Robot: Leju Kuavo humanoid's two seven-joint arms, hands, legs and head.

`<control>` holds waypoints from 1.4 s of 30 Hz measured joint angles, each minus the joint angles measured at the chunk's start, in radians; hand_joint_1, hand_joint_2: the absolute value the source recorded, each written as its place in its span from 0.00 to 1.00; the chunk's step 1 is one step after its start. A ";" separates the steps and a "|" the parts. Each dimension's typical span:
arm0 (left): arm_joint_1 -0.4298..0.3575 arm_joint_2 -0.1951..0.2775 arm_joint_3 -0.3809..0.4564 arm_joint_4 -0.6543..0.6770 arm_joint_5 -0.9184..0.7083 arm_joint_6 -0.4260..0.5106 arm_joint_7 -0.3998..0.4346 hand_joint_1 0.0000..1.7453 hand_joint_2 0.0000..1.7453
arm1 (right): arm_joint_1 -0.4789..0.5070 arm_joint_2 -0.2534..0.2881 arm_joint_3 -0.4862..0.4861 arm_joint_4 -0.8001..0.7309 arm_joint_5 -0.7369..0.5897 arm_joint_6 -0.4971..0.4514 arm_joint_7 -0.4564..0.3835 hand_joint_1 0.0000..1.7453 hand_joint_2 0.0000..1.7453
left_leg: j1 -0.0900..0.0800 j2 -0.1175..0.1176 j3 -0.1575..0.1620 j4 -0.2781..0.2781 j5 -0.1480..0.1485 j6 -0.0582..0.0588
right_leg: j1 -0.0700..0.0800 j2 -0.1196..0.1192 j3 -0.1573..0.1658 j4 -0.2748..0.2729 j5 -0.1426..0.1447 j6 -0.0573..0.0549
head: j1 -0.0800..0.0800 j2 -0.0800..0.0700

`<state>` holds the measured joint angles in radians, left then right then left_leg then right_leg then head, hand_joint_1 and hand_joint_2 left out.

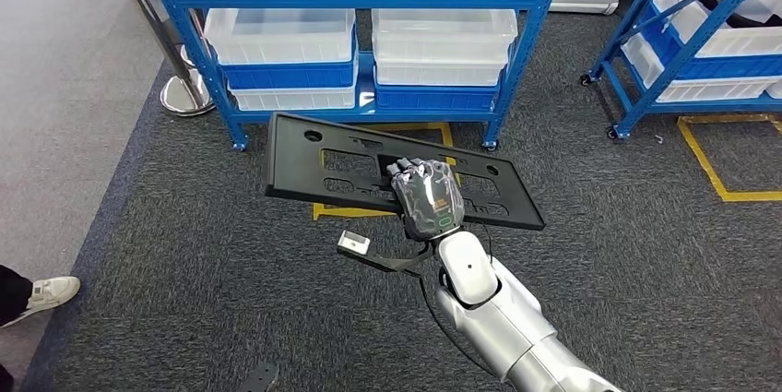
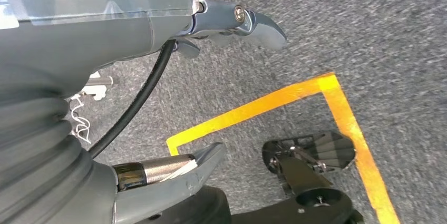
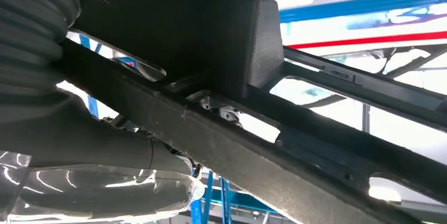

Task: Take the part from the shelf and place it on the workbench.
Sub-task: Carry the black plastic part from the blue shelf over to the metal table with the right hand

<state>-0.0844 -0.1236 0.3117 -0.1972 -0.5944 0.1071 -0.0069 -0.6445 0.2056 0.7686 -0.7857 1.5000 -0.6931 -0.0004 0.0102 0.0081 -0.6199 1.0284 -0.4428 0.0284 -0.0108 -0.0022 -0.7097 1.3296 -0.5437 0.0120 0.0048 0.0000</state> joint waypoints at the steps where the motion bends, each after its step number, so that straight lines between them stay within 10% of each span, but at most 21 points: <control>1: 0.000 0.000 0.001 0.000 0.000 0.000 0.000 0.00 1.00 | 0.000 0.000 0.000 0.000 0.000 0.000 0.000 1.00 1.00 | -0.002 0.000 -0.007 0.000 0.006 -0.001 | 0.002 0.000 0.039 -0.051 0.031 -0.007 | 0.000 0.000; 5: -0.002 -0.003 0.005 0.000 -0.002 -0.001 -0.001 0.00 1.00 | -0.006 0.000 -0.001 0.001 0.005 0.000 0.001 1.00 1.00 | -0.004 0.000 -0.022 -0.003 0.032 -0.018 | 0.017 0.001 0.183 -0.285 0.021 -0.033 | -0.001 0.000; 8: -0.003 -0.003 0.007 0.000 -0.006 -0.003 -0.002 0.00 1.00 | -0.016 0.000 -0.001 0.005 0.010 0.000 -0.001 1.00 1.00 | -0.001 0.001 -0.033 0.000 0.030 -0.035 | 0.012 0.002 0.186 -0.325 0.033 -0.039 | -0.001 0.000; 10: -0.002 -0.002 0.008 0.000 -0.010 -0.005 -0.003 0.00 1.00 | -0.024 0.000 -0.001 0.011 0.006 0.000 -0.004 1.00 1.00 | -0.001 0.000 -0.059 0.067 -0.035 -0.043 | 0.005 0.006 0.181 -0.343 0.047 -0.044 | -0.002 0.000; 12: -0.002 -0.002 0.008 0.000 -0.012 -0.006 -0.003 0.00 1.00 | -0.030 -0.002 -0.001 0.017 0.003 0.000 -0.007 1.00 1.00 | 0.001 -0.001 -0.094 0.190 -0.111 -0.048 | 0.006 0.013 0.164 -0.337 0.058 -0.047 | -0.004 0.000; 14: -0.002 -0.002 0.008 0.000 -0.012 -0.006 -0.003 0.00 1.00 | -0.031 -0.006 -0.001 0.025 0.002 0.000 -0.008 1.00 1.00 | 0.003 -0.001 -0.101 0.259 -0.124 -0.053 | 0.007 0.024 0.146 -0.324 0.063 -0.045 | -0.004 0.000; 17: -0.003 -0.001 0.009 0.000 -0.012 -0.007 -0.003 0.00 1.00 | -0.033 -0.009 -0.001 0.036 0.004 0.000 -0.008 1.00 1.00 | 0.010 -0.023 -0.008 0.134 -0.063 -0.057 | 0.004 0.049 0.114 -0.295 0.064 -0.041 | -0.004 0.000; 20: -0.004 0.000 0.010 0.000 -0.012 -0.008 -0.003 0.00 1.00 | -0.040 -0.008 -0.001 0.042 0.005 0.000 -0.008 1.00 1.00 | 0.013 -0.074 0.052 0.028 -0.062 -0.052 | 0.002 0.078 0.083 -0.272 0.071 -0.023 | -0.004 0.000; 24: -0.006 0.000 0.010 0.000 -0.013 -0.011 -0.003 0.00 1.00 | -0.042 -0.012 -0.001 0.054 0.005 0.000 -0.008 1.00 1.00 | 0.017 -0.036 0.051 0.010 -0.048 -0.028 | 0.003 0.075 0.059 -0.246 0.062 0.001 | -0.001 0.000; 29: -0.003 0.001 0.011 0.000 -0.014 -0.013 -0.003 0.00 1.00 | -0.046 -0.014 -0.001 0.070 0.005 0.000 -0.008 1.00 1.00 | 0.013 0.026 0.041 0.005 -0.038 -0.008 | -0.002 0.009 -0.044 0.004 -0.056 0.016 | 0.007 0.000; 34: -0.003 0.002 0.011 0.000 -0.020 -0.015 -0.003 0.00 1.00 | -0.055 -0.016 0.000 0.082 0.011 0.000 -0.003 1.00 1.00 | 0.008 0.079 0.042 0.007 -0.038 -0.014 | 0.009 -0.058 0.102 -0.242 0.055 0.004 | 0.007 0.000; 37: -0.003 0.002 0.012 0.000 -0.025 -0.015 -0.004 0.00 1.00 | -0.066 -0.018 0.001 0.088 0.018 0.000 0.002 1.00 1.00 | 0.000 0.108 0.039 0.007 -0.035 -0.028 | 0.019 -0.064 0.111 -0.288 0.062 -0.010 | 0.006 0.000; 42: 0.001 0.004 0.014 0.000 -0.030 -0.016 -0.006 0.00 1.00 | -0.081 -0.021 0.002 0.100 0.030 0.001 0.011 1.00 1.00 | 0.007 0.013 -0.029 0.181 -0.146 -0.043 | 0.009 -0.005 0.103 -0.297 0.082 -0.039 | 0.006 0.000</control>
<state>-0.0836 -0.1198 0.3261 -0.1972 -0.6249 0.0912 -0.0134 -0.7256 0.1846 0.7702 -0.6854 1.5296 -0.6924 0.0109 0.0167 0.0208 -0.6491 1.2094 -0.5884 -0.0149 -0.0019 -0.0068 -0.6072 1.0322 -0.4619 -0.0266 0.0104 0.0000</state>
